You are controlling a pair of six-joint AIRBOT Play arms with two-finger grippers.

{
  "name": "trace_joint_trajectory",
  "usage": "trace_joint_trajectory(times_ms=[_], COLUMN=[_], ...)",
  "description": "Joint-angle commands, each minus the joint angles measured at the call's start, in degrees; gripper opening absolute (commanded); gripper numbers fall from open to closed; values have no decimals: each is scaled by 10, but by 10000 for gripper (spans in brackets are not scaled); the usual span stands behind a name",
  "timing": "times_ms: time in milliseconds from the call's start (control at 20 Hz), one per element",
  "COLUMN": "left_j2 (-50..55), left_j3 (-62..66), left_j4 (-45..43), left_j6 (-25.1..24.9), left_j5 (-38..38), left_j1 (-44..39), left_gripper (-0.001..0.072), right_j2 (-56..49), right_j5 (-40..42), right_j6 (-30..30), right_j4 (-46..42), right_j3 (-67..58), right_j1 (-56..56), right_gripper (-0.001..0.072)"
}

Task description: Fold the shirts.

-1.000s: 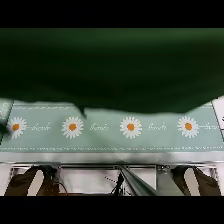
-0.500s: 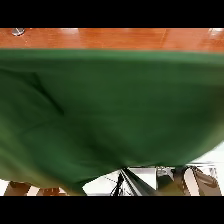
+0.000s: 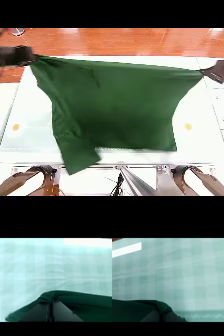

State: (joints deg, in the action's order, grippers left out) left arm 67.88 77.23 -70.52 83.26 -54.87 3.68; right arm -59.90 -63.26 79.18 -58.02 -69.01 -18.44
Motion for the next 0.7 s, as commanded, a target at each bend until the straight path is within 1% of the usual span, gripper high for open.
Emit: trace_joint_trajectory(times_ms=[0,150,250,450,600,650], left_j2=[166,241,265,283,281,282], left_j3=[76,120,120,120,118,112], left_j4=[66,150,164,161,156,140], left_j6=[33,36,36,30,-3,-3], left_j5=[37,37,30,-17,-91,-113], left_j1=[-12,-12,-12,-1,28,32], left_gripper=[24,25,25,25,25,25], right_j2=[-186,-312,-355,-374,-372,-374], right_j5=[96,96,87,56,-18,-53], right_j6=[-3,51,57,55,39,26], right_j4=[21,24,41,33,45,35], right_j3=[-73,-175,-208,-216,-216,-216], right_j1=[56,76,80,67,32,27], right_gripper=[23,23,23,23,24,23])
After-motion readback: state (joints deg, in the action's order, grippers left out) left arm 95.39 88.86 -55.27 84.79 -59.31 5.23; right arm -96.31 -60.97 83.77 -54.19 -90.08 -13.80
